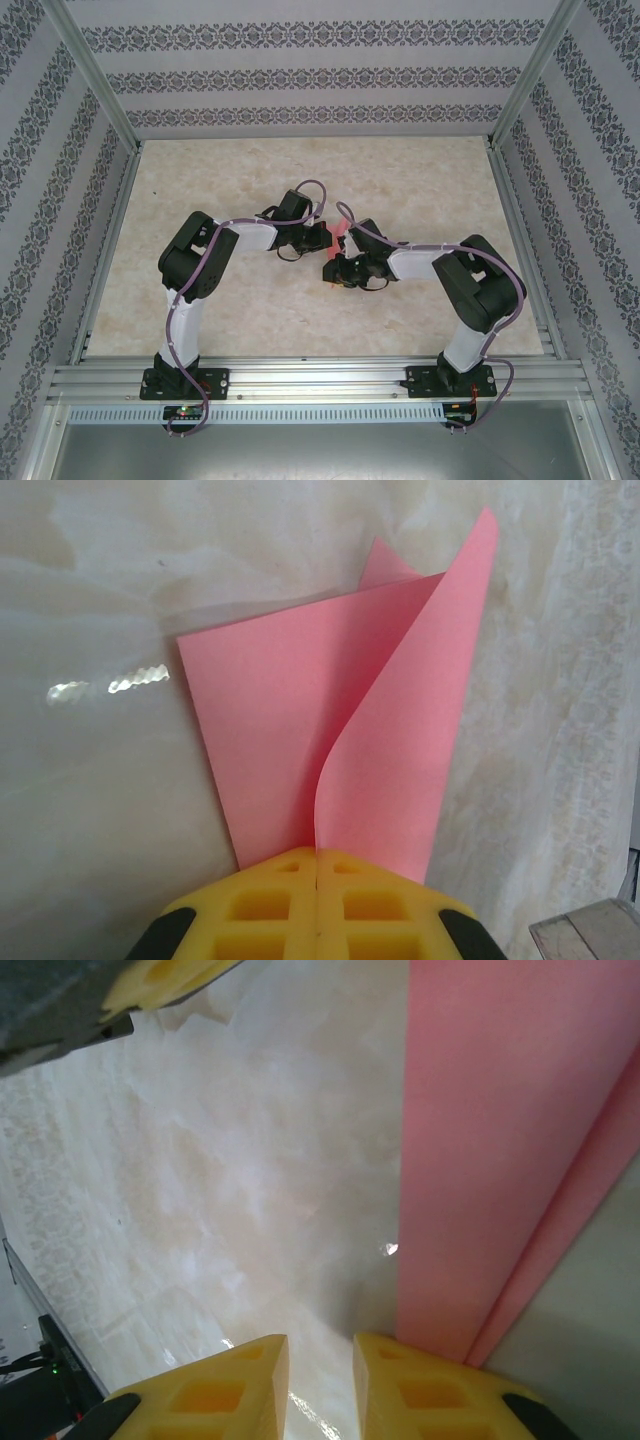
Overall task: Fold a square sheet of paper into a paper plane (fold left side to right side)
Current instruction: Fold the wing for the fifth time at the center of the table.
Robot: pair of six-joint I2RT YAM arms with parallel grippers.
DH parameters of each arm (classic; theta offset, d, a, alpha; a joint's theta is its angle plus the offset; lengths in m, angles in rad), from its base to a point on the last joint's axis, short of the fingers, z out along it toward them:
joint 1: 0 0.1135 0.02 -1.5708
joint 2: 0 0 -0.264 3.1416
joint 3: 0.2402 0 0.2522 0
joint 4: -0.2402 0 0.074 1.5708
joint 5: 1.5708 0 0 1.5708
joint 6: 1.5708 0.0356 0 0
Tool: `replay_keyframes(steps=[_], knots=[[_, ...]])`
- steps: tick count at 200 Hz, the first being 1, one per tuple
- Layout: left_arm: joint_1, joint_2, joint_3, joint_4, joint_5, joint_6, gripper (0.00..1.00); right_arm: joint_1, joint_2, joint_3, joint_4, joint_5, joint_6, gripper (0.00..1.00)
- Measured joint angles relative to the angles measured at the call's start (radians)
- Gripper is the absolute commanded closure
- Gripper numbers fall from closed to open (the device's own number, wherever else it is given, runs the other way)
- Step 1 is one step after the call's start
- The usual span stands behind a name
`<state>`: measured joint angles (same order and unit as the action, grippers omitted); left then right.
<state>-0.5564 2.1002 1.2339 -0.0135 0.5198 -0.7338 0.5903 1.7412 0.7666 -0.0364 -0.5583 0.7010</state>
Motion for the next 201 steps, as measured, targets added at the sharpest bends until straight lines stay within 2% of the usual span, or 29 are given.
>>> replay_keyframes(steps=[87, 118, 140, 167, 201], knots=[[0.001, 0.000, 0.000, 0.000, 0.003, 0.000, 0.97, 0.040, -0.072, -0.056, -0.076, -0.018, -0.002, 0.73], [0.002, 0.000, 0.000, 0.000, 0.004, 0.000, 0.97, -0.045, -0.163, -0.065, -0.147, -0.058, -0.027, 0.71], [0.002, 0.000, 0.000, 0.000, 0.005, 0.000, 0.97, -0.142, -0.188, -0.038, -0.151, -0.084, -0.042, 0.76], [0.003, 0.000, 0.000, 0.000, 0.007, 0.000, 0.97, -0.214, -0.140, 0.039, -0.135, -0.090, -0.038, 0.79], [0.003, 0.000, 0.000, 0.000, 0.007, 0.000, 0.97, -0.217, -0.034, 0.164, -0.117, -0.071, -0.032, 0.82]])
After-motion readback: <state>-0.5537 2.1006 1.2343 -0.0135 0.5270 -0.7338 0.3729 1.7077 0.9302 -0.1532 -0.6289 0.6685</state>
